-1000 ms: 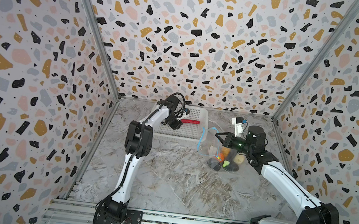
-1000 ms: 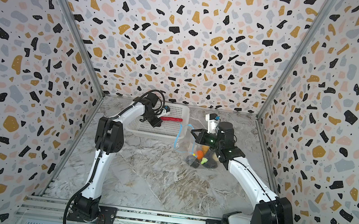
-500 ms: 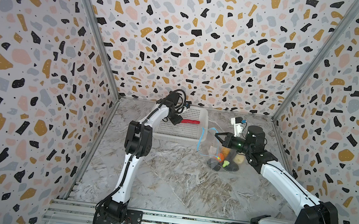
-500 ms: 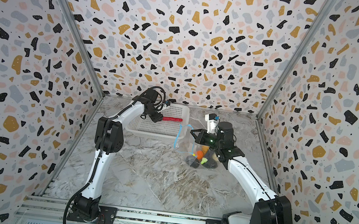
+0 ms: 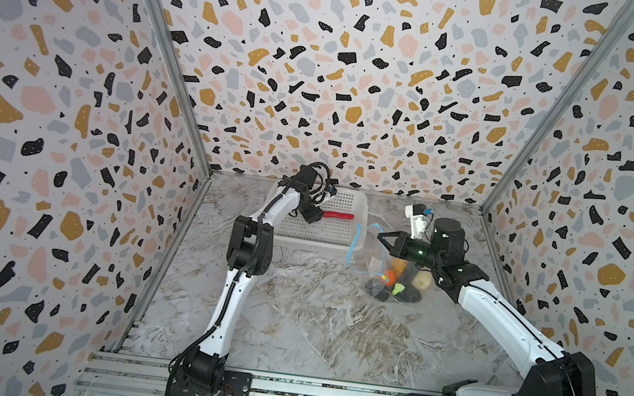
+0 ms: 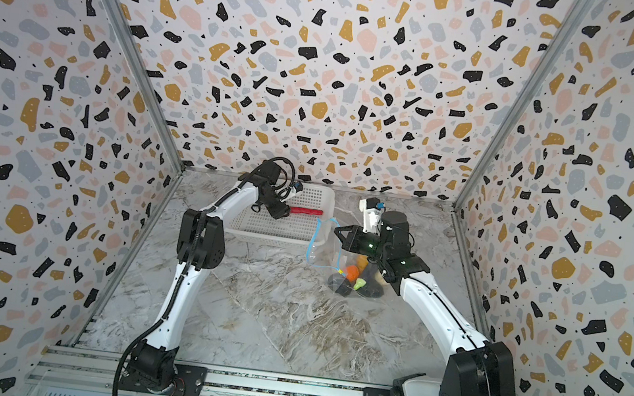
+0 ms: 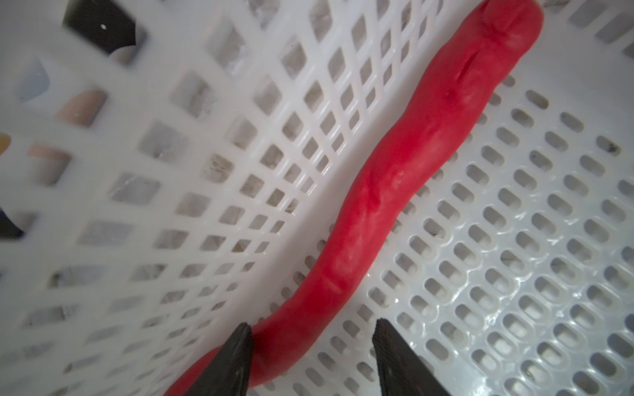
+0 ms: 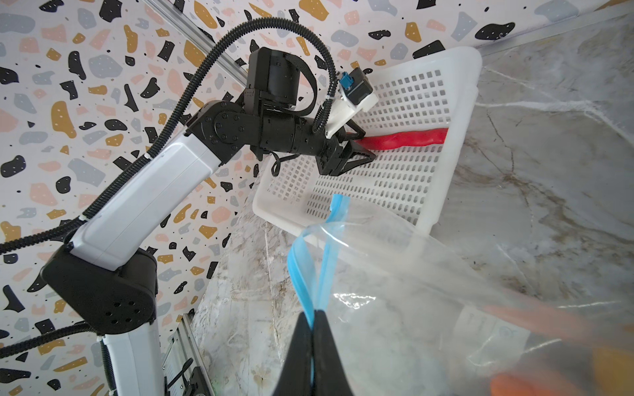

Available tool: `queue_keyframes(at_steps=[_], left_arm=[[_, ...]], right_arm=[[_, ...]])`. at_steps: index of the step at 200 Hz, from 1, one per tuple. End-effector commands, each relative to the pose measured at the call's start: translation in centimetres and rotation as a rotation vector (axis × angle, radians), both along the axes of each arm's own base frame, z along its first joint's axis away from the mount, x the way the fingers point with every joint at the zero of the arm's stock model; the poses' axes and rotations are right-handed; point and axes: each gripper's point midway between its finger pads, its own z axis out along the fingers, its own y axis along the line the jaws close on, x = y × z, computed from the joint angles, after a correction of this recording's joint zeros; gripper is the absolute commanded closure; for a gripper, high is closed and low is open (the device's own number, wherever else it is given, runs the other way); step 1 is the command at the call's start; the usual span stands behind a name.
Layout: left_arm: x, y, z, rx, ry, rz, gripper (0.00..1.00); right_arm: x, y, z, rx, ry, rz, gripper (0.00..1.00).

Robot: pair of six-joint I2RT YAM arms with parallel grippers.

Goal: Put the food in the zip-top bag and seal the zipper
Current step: 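Lower the open left gripper toward the red chili, aligning along it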

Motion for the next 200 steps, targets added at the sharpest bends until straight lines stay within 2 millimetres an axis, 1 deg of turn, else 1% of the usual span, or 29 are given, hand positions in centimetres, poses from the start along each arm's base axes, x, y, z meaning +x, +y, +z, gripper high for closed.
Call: queue_keyframes(at_steps=[1, 33, 48, 59, 69, 87, 101, 111, 120, 128, 141, 163, 181, 200], left_arm=[[-2.6, -0.2, -3.5, -0.014, 0.150, -0.009, 0.45], [-4.1, -0.4, -4.0, -0.032, 0.219, -0.014, 0.55], [-4.6, -0.6, -3.5, -0.047, 0.234, -0.020, 0.55], [-4.5, -0.6, -2.6, -0.051, 0.220, -0.020, 0.55], [-3.9, -0.2, -1.7, -0.037, 0.177, -0.008, 0.54], [-2.3, 0.4, 0.4, -0.016, 0.047, 0.025, 0.47], [-1.1, 1.0, 2.7, -0.006, -0.070, 0.049, 0.44], [-0.4, 1.1, 4.0, -0.008, -0.140, 0.062, 0.38], [0.2, 1.3, 4.9, -0.002, -0.187, 0.063, 0.36], [0.8, 1.3, 5.2, 0.001, -0.211, 0.066, 0.34], [1.5, 1.2, 4.6, 0.013, -0.202, 0.055, 0.32], [1.8, 0.8, 1.7, 0.039, -0.110, 0.031, 0.31], [1.1, 0.7, -0.6, 0.051, -0.042, 0.010, 0.31], [-0.1, 0.9, -1.9, 0.065, -0.005, -0.005, 0.32]], right_arm=[[0.1, 0.2, 2.0, 0.005, -0.045, 0.000, 1.00], [0.1, 0.3, 1.9, 0.008, -0.046, 0.005, 1.00], [0.0, 0.3, 1.7, 0.009, -0.044, 0.008, 1.00], [-0.1, 0.4, 1.7, 0.010, -0.044, 0.011, 1.00], [-0.1, 0.4, 1.7, 0.013, -0.044, 0.013, 1.00], [-0.2, 0.5, 1.6, 0.014, -0.043, 0.019, 1.00], [-0.1, 0.5, 1.5, 0.016, -0.041, 0.024, 1.00], [-0.1, 0.6, 1.4, 0.018, -0.038, 0.028, 1.00], [-0.2, 0.7, 1.3, 0.020, -0.036, 0.032, 1.00], [-0.2, 0.7, 1.3, 0.022, -0.037, 0.032, 1.00], [-0.1, 0.7, 1.3, 0.026, -0.036, 0.031, 1.00], [-0.1, 0.8, 1.1, 0.026, -0.030, 0.033, 1.00], [-0.1, 0.8, 1.3, 0.026, -0.030, 0.031, 1.00], [0.1, 0.7, 1.5, 0.024, -0.035, 0.025, 1.00]])
